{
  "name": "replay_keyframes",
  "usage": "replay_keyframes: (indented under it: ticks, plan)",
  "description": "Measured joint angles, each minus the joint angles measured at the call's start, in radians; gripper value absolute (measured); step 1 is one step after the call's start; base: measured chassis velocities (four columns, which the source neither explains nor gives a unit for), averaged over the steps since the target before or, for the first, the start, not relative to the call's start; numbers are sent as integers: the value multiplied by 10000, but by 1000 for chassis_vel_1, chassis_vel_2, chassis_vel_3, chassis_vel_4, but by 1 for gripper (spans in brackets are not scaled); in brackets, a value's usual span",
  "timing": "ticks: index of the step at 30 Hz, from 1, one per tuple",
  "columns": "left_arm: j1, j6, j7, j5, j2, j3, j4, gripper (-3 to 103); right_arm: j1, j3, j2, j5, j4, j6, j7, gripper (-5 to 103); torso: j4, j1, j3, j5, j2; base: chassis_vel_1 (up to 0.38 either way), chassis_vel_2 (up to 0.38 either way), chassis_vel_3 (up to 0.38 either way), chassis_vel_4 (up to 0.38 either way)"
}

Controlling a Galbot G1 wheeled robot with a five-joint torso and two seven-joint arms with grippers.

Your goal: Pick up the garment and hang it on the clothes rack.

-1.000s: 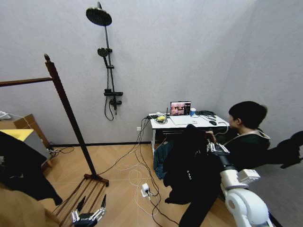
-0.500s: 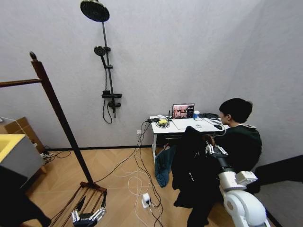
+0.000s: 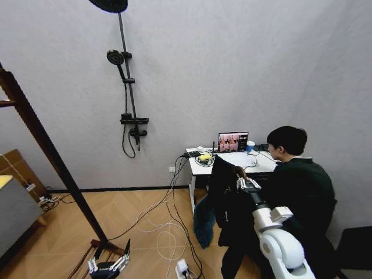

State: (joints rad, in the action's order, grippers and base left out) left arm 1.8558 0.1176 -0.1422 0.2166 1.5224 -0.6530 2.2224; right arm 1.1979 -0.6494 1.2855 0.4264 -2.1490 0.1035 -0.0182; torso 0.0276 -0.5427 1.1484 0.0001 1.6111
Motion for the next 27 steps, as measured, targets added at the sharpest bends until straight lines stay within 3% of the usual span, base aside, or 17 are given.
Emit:
replay_keyframes:
  ticks: [13, 22, 27]
  plan:
    - [-1, 0, 0, 0, -1, 0, 0, 100, -1626, 1083, -977, 820, -414, 1027, 80, 9, 0, -16, 5, -1, -6, 62, 24, 34, 59]
    - [-1, 0, 0, 0, 0, 0, 0, 100, -3069, 2431, -2584, 2692, -721, 1923, 427, 9, 1, -13, 4, -2, -5, 93, 99, 93, 92]
    - [-1, 0, -1, 0, 0, -1, 0, 100, -4195, 3020, -2729, 3051, -358, 2014, 486, 9, -1, -11, 3, -2, -5, 123, 104, 106, 121]
